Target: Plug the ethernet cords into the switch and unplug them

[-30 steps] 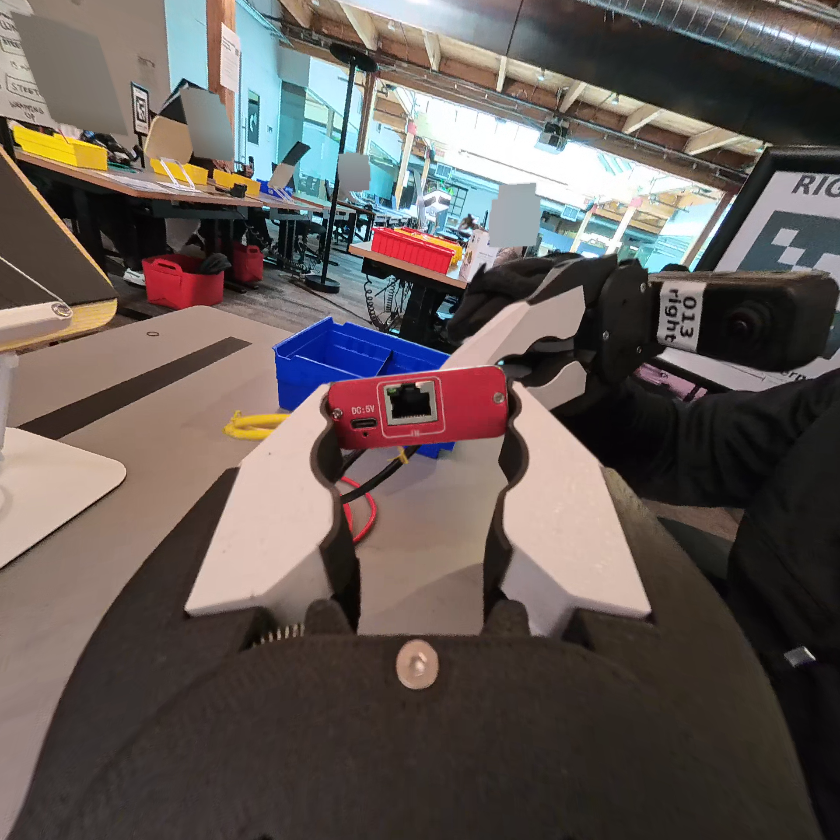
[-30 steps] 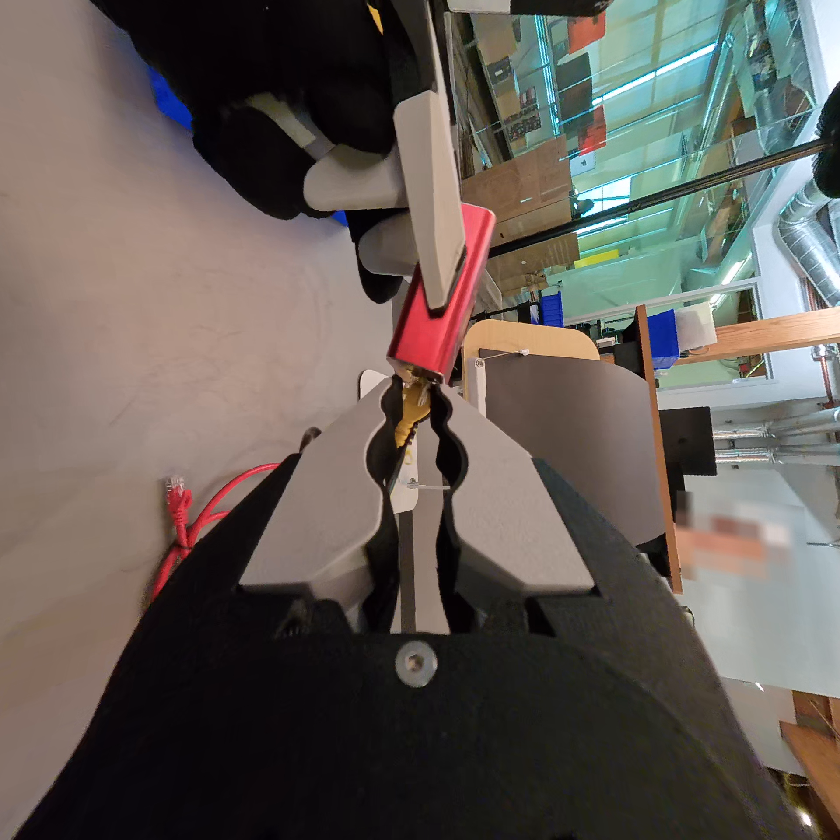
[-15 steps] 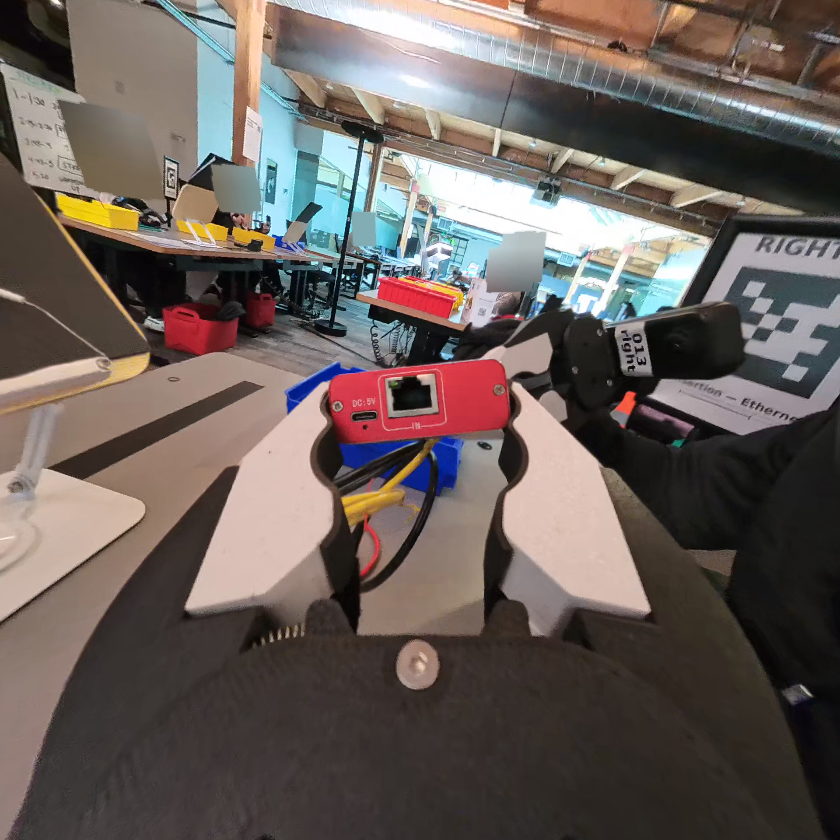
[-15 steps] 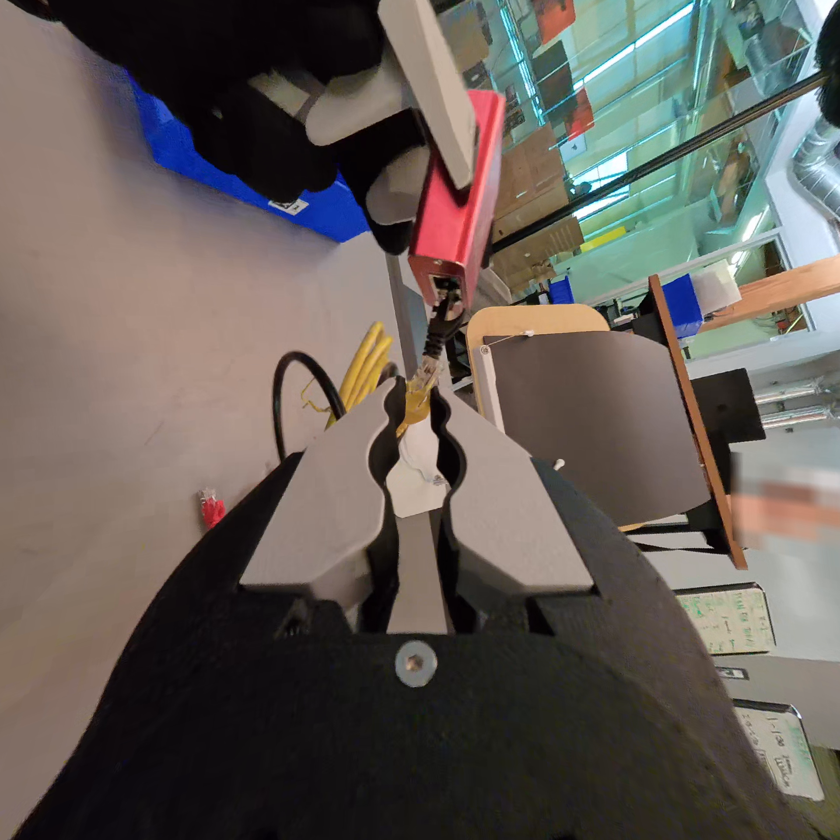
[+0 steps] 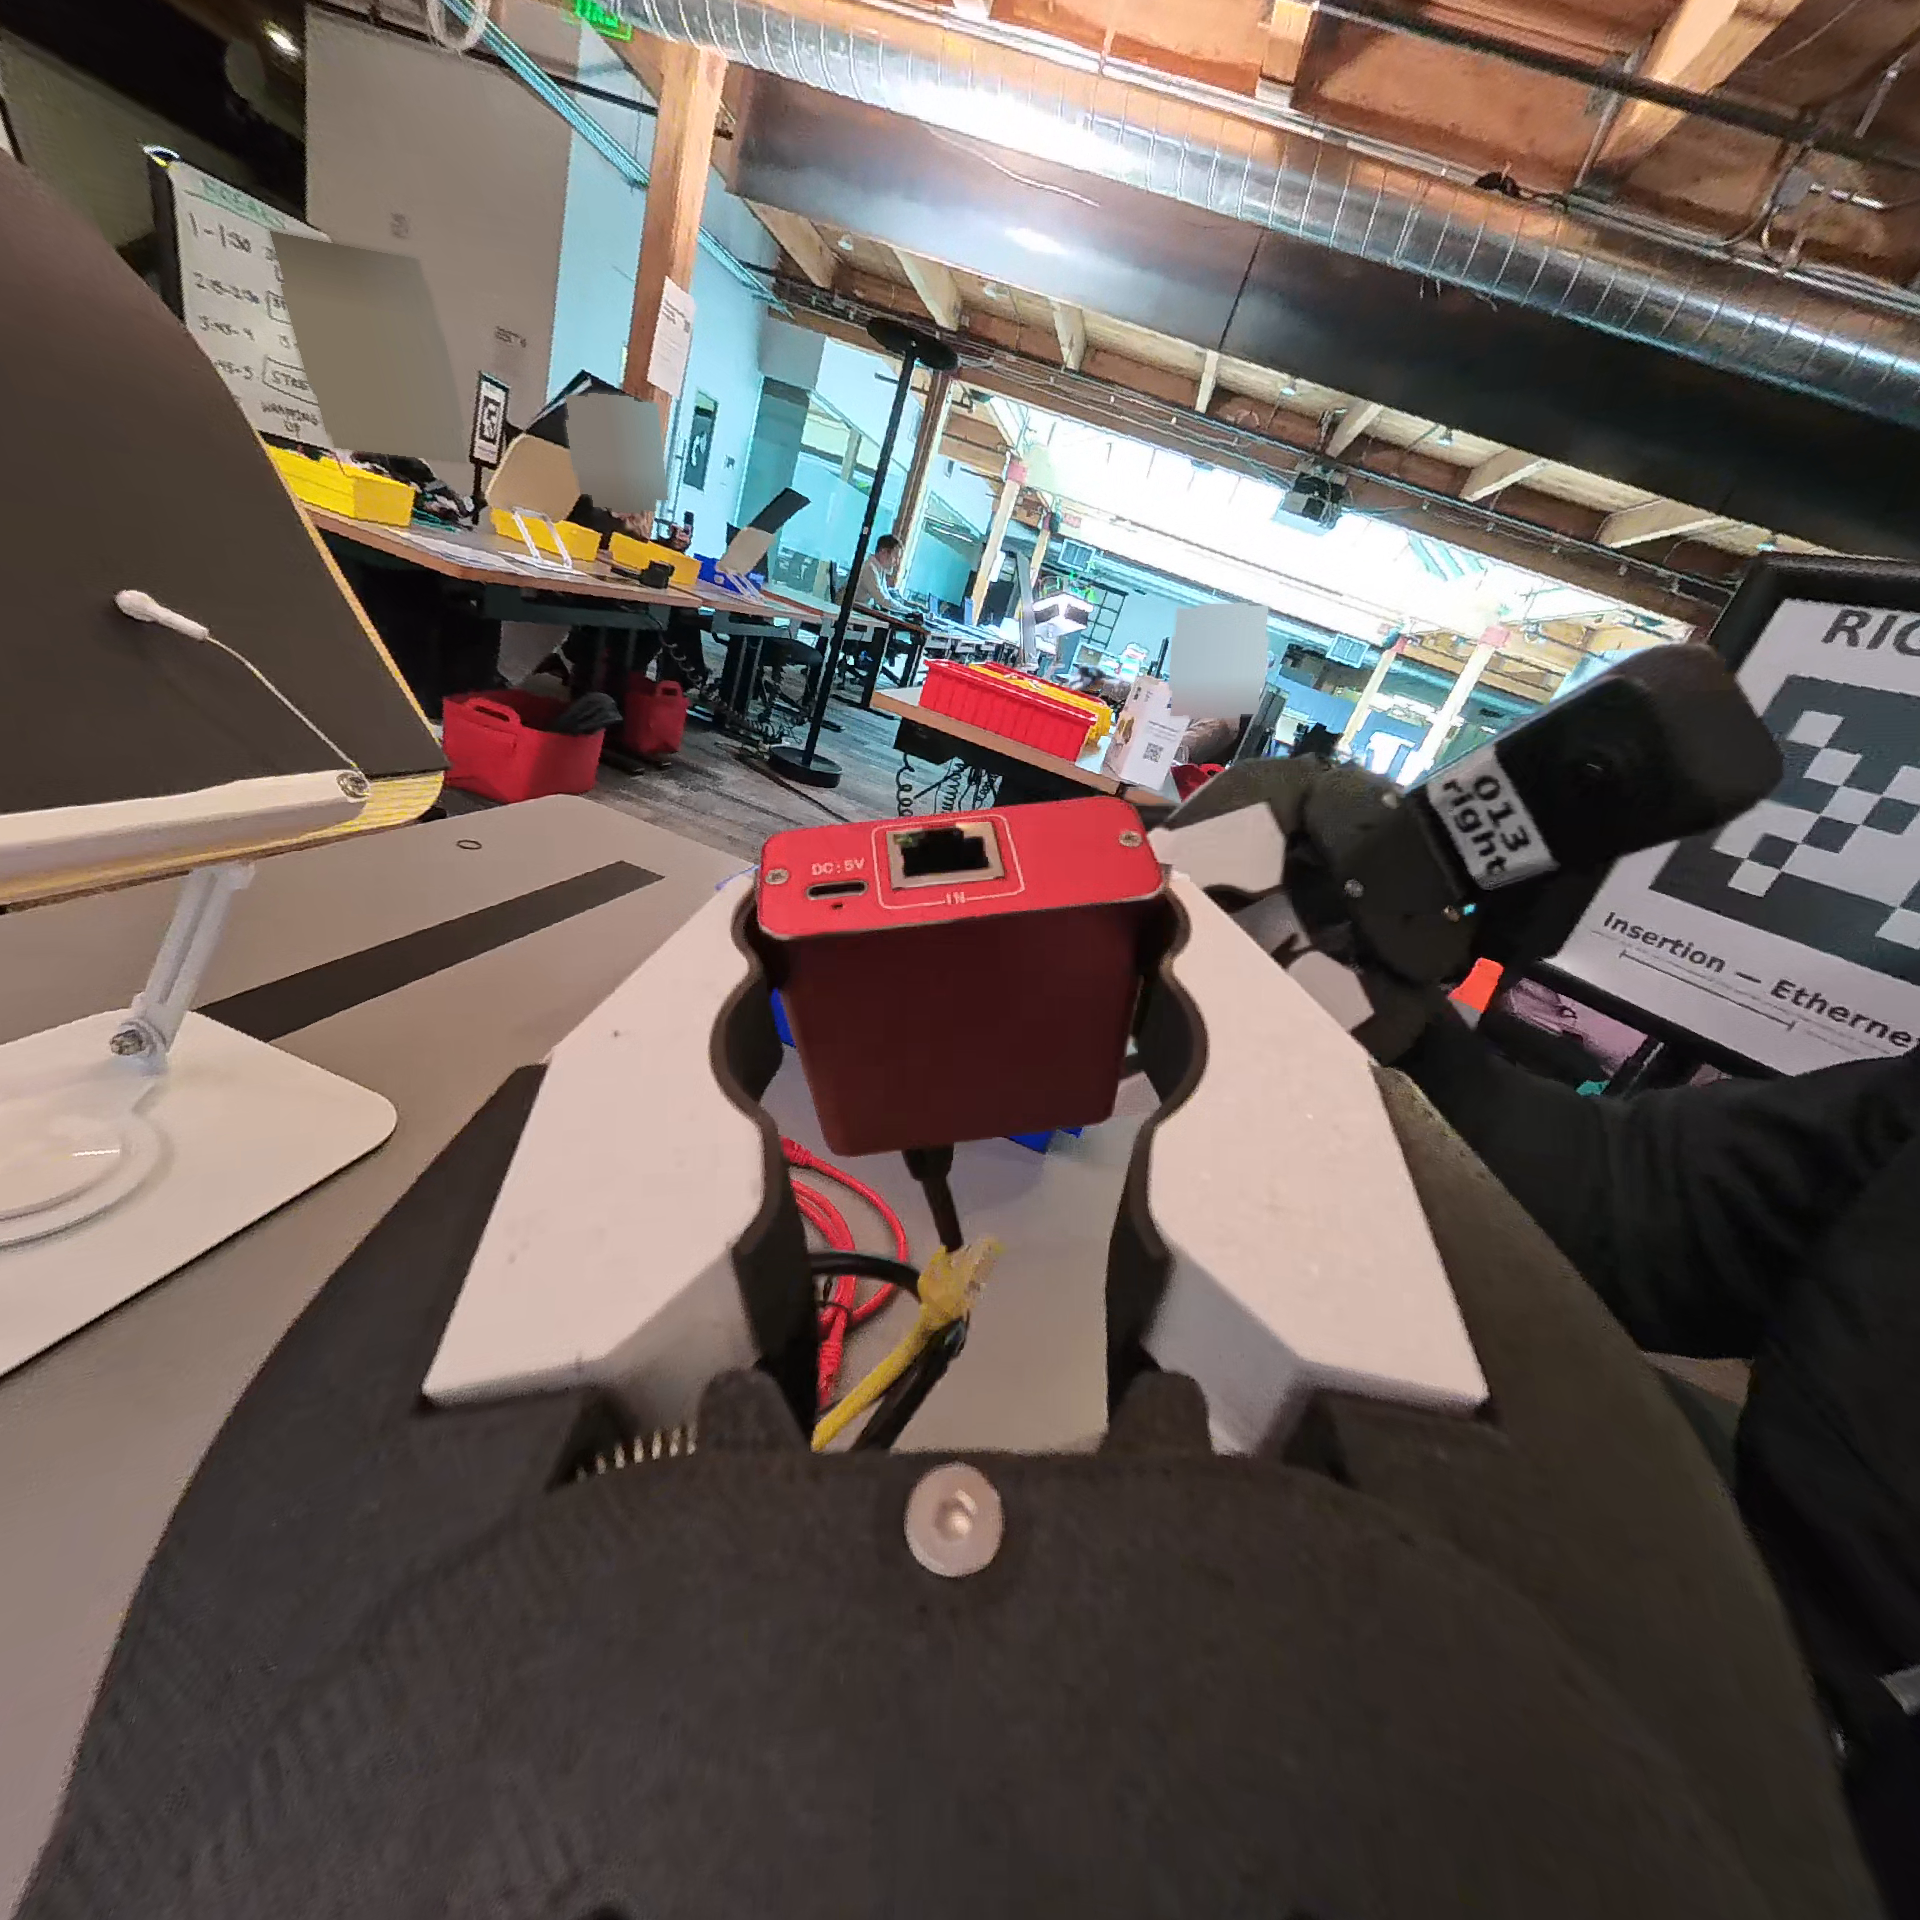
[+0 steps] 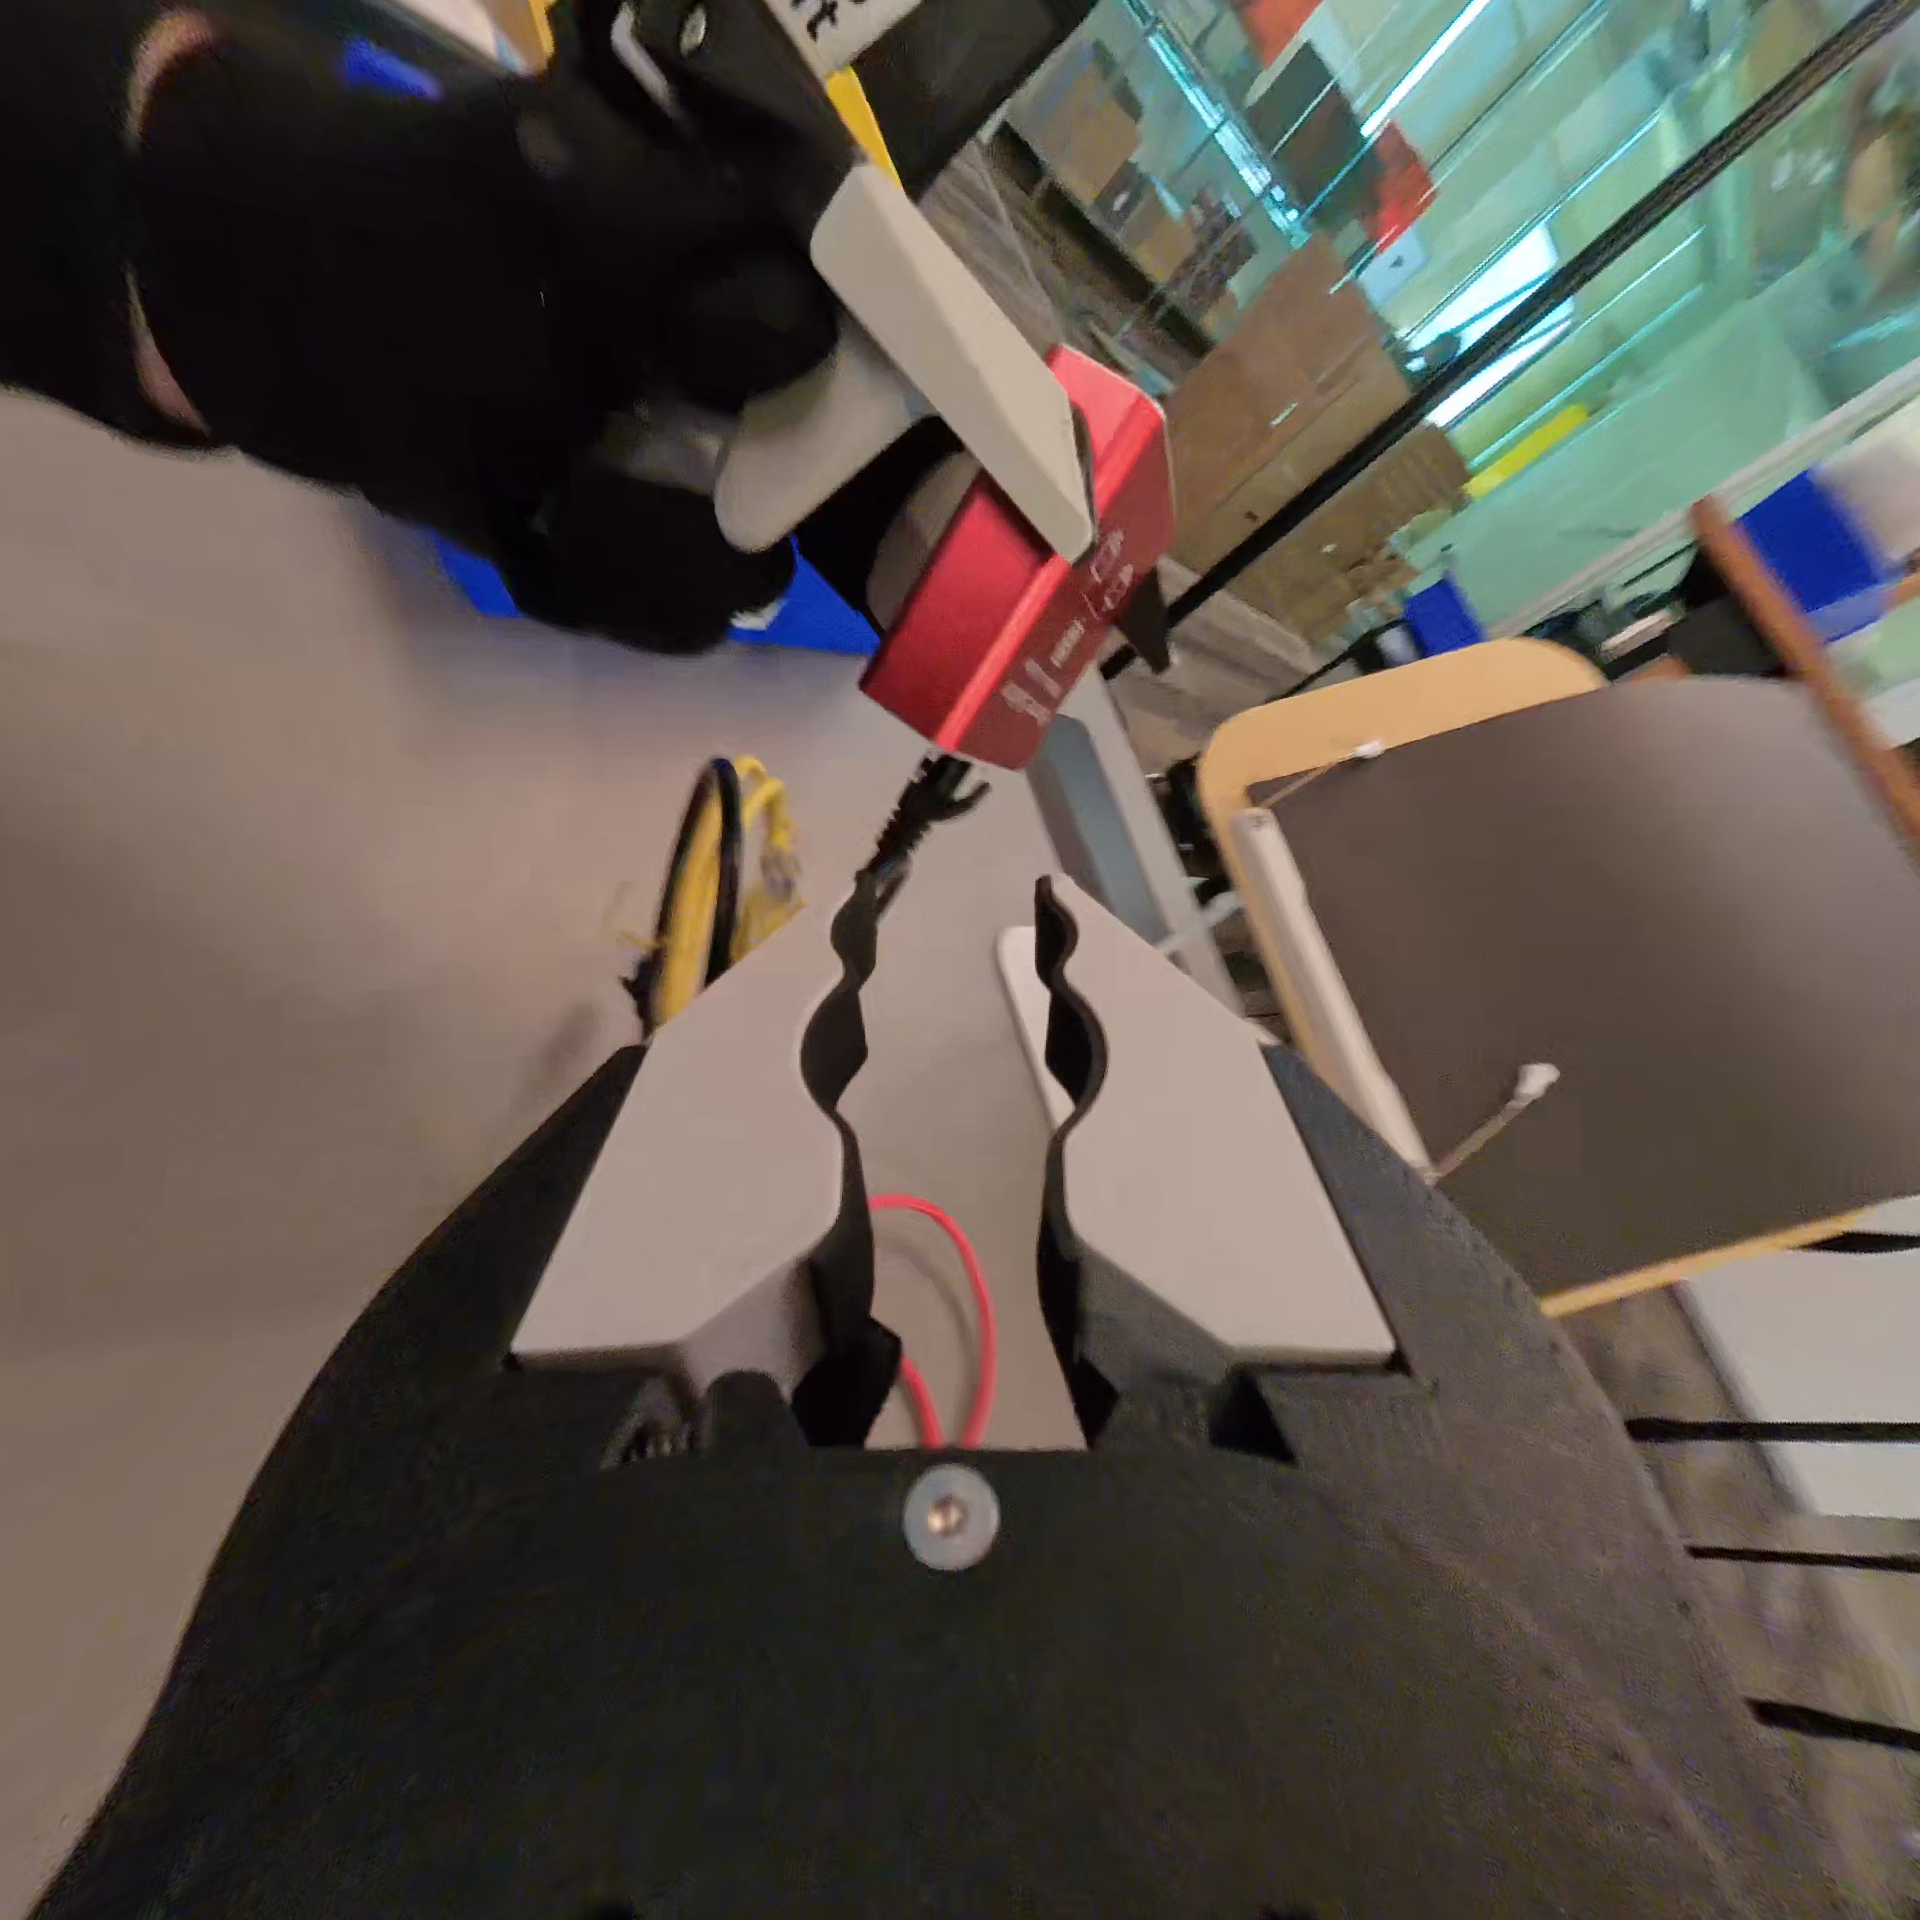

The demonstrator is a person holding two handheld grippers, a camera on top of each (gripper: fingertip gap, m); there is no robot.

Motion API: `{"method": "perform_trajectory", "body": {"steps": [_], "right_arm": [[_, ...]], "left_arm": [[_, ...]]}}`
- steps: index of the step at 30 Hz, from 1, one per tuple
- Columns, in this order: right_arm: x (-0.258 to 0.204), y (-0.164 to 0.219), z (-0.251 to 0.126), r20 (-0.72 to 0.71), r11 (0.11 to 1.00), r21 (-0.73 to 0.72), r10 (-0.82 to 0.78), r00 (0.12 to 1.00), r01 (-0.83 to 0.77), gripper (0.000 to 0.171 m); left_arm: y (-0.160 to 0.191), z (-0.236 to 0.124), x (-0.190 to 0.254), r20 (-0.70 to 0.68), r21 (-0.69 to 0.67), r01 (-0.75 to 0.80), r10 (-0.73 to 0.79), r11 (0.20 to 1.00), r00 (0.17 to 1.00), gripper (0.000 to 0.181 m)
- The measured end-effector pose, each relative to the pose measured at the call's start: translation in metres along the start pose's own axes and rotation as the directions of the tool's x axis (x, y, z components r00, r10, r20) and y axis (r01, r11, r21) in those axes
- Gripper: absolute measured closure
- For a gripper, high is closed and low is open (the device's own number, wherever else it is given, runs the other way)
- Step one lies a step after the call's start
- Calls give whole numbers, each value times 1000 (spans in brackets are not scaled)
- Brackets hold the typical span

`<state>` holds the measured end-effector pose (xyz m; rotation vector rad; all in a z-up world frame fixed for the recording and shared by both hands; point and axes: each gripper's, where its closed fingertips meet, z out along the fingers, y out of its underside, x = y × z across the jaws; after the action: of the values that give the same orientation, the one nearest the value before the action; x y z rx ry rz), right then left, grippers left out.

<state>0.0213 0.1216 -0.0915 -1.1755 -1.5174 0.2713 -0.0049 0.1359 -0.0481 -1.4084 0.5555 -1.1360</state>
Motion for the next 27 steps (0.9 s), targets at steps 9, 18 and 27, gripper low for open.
{"method": "perform_trajectory", "body": {"steps": [9,18,27], "right_arm": [[-6,-6,36,-78,988,82,138,987,-132,149],[16,7,23,-191,975,-144,-195,962,169,157],[20,14,10,-74,807,-331,-539,839,489,157]], "left_arm": [[-1,5,7,-19,17,33,-33,999,999,114],[15,9,2,39,-109,-71,76,991,996,104],[36,11,-7,110,-394,-332,402,857,909,75]]}}
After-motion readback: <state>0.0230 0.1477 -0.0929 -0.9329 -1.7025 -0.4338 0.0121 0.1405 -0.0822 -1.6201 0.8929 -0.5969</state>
